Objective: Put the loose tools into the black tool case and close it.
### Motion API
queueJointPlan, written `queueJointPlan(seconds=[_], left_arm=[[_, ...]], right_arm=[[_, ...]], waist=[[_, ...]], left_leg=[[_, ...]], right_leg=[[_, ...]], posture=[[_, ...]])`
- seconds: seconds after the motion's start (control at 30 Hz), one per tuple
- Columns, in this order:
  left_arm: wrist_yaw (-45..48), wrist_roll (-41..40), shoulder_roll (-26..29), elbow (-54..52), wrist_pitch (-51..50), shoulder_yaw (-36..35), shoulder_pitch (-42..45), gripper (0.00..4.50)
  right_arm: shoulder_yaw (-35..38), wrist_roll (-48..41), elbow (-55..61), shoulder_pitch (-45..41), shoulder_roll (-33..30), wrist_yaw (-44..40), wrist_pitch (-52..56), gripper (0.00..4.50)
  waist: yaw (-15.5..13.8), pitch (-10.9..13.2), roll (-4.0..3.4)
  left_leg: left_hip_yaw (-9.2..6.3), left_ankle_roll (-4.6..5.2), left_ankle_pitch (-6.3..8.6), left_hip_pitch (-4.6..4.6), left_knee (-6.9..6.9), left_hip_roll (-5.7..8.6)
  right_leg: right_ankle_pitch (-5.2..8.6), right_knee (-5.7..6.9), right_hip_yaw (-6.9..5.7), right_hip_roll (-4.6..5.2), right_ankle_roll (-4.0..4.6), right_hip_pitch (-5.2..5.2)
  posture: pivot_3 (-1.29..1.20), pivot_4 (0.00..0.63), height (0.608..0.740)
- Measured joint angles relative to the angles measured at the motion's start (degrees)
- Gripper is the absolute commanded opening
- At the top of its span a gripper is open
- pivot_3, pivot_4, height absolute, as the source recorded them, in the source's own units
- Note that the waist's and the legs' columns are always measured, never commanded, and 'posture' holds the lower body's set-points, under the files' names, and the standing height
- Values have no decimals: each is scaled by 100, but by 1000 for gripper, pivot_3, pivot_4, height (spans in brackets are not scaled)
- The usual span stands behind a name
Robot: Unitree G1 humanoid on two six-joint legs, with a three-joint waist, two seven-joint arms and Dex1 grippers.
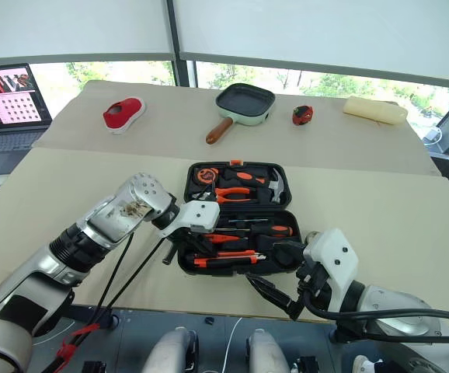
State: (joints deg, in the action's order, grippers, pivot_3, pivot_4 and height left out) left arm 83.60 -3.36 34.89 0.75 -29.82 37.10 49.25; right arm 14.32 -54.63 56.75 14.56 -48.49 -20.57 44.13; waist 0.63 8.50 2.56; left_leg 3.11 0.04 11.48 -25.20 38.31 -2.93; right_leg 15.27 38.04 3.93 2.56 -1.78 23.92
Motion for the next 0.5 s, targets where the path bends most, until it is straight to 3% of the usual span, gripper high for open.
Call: queueJointPlan(seconds=[0.4, 0.5], left_arm=[[18, 347, -13, -112, 321, 3, -198, 16], [24, 112, -207, 160, 4, -277, -190, 691]], right_arm=[[-1, 14, 0, 12, -1, 18, 0, 4500], [31, 83, -3, 78, -23, -42, 0, 4500]], waist=[[25, -15, -13], [14, -13, -13]], left_leg=[[-1, 13, 8, 54, -5, -2], [1, 18, 12, 74, -5, -1]], right_leg=[[4, -9, 0, -3, -2, -56], [20, -12, 0, -1, -21, -76]], posture=[[0, 150, 740], [0, 150, 740]])
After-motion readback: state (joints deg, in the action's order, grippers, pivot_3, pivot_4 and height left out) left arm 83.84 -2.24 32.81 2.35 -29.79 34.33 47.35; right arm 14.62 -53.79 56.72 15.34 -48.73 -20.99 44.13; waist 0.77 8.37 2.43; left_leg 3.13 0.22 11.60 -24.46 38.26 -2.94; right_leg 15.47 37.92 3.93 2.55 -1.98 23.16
